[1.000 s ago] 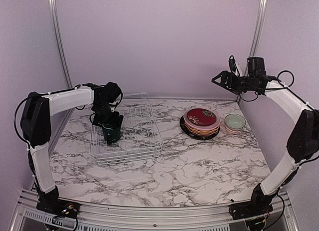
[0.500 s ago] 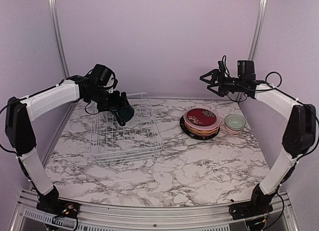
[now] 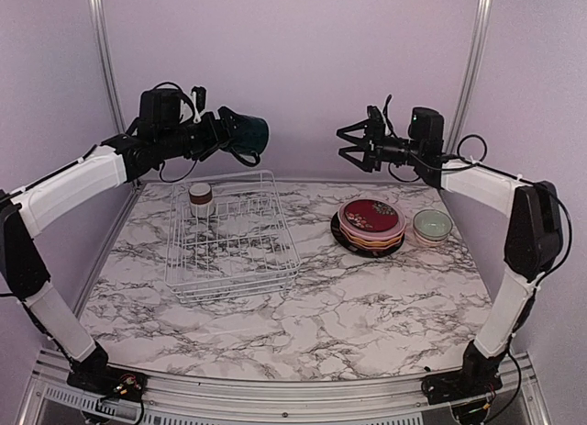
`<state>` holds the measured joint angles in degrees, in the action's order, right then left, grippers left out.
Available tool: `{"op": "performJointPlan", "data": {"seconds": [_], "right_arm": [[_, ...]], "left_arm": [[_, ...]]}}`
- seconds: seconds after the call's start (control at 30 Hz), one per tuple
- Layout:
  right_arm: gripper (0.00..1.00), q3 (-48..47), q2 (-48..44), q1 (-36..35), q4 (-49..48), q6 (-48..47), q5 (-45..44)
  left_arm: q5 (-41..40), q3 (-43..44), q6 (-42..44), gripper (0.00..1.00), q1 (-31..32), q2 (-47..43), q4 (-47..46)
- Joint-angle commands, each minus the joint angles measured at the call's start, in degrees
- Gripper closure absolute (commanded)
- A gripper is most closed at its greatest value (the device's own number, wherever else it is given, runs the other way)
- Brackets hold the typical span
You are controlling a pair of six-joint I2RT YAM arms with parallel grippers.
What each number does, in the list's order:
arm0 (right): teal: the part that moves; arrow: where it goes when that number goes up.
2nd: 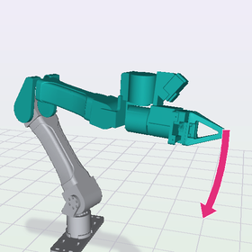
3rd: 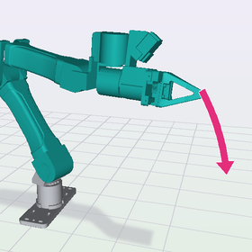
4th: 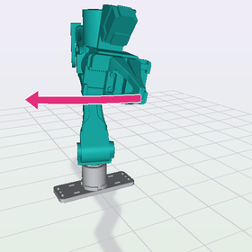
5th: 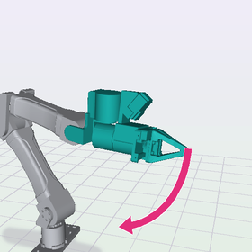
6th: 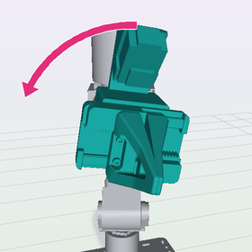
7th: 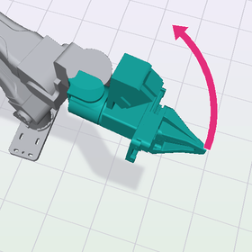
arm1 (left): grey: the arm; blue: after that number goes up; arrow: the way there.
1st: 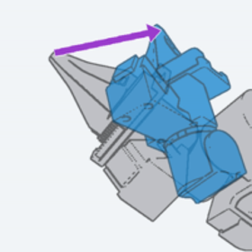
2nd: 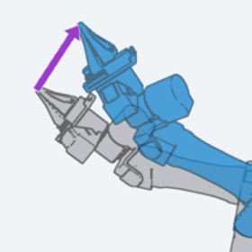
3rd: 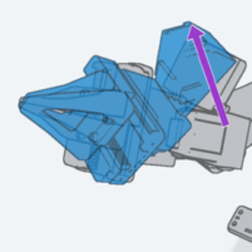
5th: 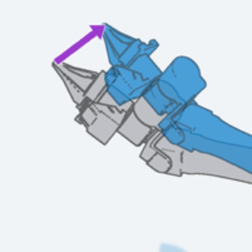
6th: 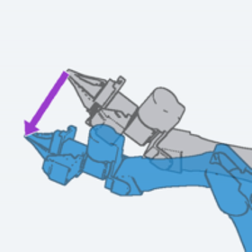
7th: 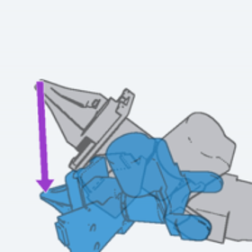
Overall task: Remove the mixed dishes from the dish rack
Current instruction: Pass from the left arm to the right
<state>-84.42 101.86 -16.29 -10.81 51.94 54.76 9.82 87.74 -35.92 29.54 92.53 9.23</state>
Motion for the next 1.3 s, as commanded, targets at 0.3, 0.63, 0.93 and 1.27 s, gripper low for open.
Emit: {"op": "performJointPlan", "data": {"seconds": [0.3, 0.63, 0.93, 1.27], "right_arm": [[0.30, -9.2, 10.9, -10.3, -24.3, 23.2, 10.7], [0.43, -12.1, 14.9, -14.0, -36.4, 34.0, 9.8], [0.59, -13.3, 16.0, -14.8, -41.4, 37.9, 10.1], [0.64, -14.2, 16.6, -15.3, -42.9, 39.7, 10.5]], "left_arm": [[3.6, -1.6, -7.9, 0.49, 4.0, 0.2, -25.4], [3.6, -2.3, -10.3, 0.50, 6.4, 1.7, -30.0], [3.7, -3.5, -12.8, 0.50, 7.1, 2.2, -33.5], [3.9, -4.0, -14.3, 0.50, 7.2, 2.8, -35.7]]}}
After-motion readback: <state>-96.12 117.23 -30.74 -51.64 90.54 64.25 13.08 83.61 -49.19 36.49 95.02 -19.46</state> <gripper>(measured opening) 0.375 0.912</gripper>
